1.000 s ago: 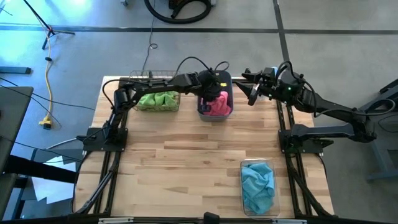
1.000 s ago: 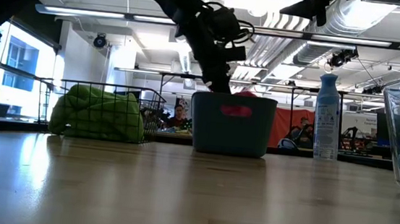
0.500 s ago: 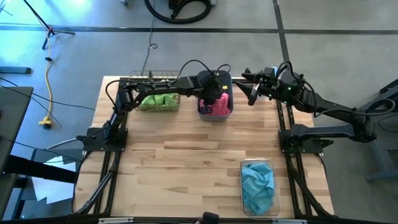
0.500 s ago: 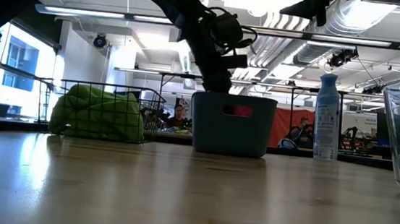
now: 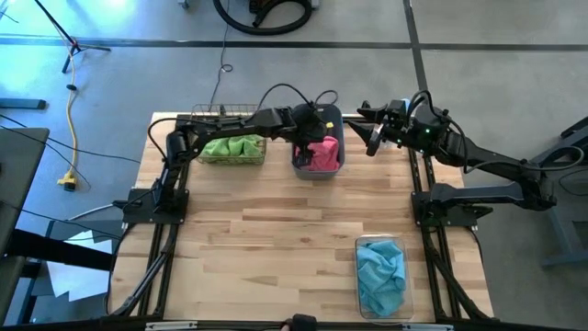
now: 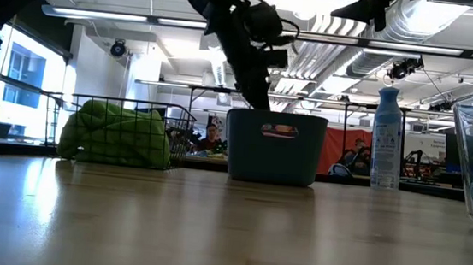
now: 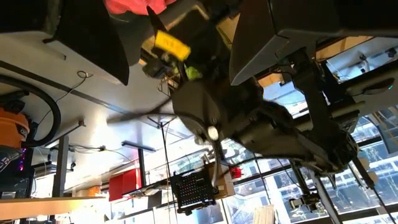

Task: Sort microfiber towel by color & place in baskets
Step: Return to Home Position

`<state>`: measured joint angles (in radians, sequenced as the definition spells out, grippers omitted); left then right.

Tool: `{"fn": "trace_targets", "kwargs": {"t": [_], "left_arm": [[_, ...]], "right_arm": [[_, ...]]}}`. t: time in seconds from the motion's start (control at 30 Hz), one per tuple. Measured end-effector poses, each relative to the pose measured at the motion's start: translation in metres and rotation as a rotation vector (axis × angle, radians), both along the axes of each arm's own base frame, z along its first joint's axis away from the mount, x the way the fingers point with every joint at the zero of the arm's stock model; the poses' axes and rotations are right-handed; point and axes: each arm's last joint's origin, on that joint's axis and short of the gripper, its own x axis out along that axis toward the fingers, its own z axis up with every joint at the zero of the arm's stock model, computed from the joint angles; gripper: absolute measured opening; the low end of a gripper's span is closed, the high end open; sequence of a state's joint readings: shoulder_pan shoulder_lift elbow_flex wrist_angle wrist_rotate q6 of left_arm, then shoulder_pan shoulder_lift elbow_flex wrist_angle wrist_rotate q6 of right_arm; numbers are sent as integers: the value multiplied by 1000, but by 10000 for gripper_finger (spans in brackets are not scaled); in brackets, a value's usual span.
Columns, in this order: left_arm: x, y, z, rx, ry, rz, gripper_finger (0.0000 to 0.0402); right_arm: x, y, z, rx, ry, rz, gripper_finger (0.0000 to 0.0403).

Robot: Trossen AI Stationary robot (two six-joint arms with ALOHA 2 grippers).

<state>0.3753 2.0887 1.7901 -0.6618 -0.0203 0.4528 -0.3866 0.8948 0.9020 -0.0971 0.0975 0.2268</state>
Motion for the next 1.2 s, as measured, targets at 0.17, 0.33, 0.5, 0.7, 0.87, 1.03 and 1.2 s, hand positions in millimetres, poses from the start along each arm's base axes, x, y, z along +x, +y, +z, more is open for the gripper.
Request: {"fn": "trace_targets", "kwargs": {"t": [0.17,0.33,0.5,0.7,0.87,1.03,1.2], "left_arm": [[-12,6,24,-65,-78,48,275],[-29,5,52,-236,-172,105,276],[-53,-5,81,-317,-299,105,262],[-87,-23,108,-304,-567,116,217],[-117,-42,118,-329,-796,114,191],[-147,-64,119,-351,-956,85,175],[-181,-79,118,-383,-1070,80,158]], "right_arm": [[0,0,0,-7,4,0,272],[0,0,0,-25,9,-8,272],[-1,-2,1,-24,3,-20,272],[-1,-3,1,-21,1,-14,272],[-1,-3,1,-23,2,-5,272],[-1,-2,1,-23,2,21,272],[-1,-2,1,-23,2,29,272]]}}
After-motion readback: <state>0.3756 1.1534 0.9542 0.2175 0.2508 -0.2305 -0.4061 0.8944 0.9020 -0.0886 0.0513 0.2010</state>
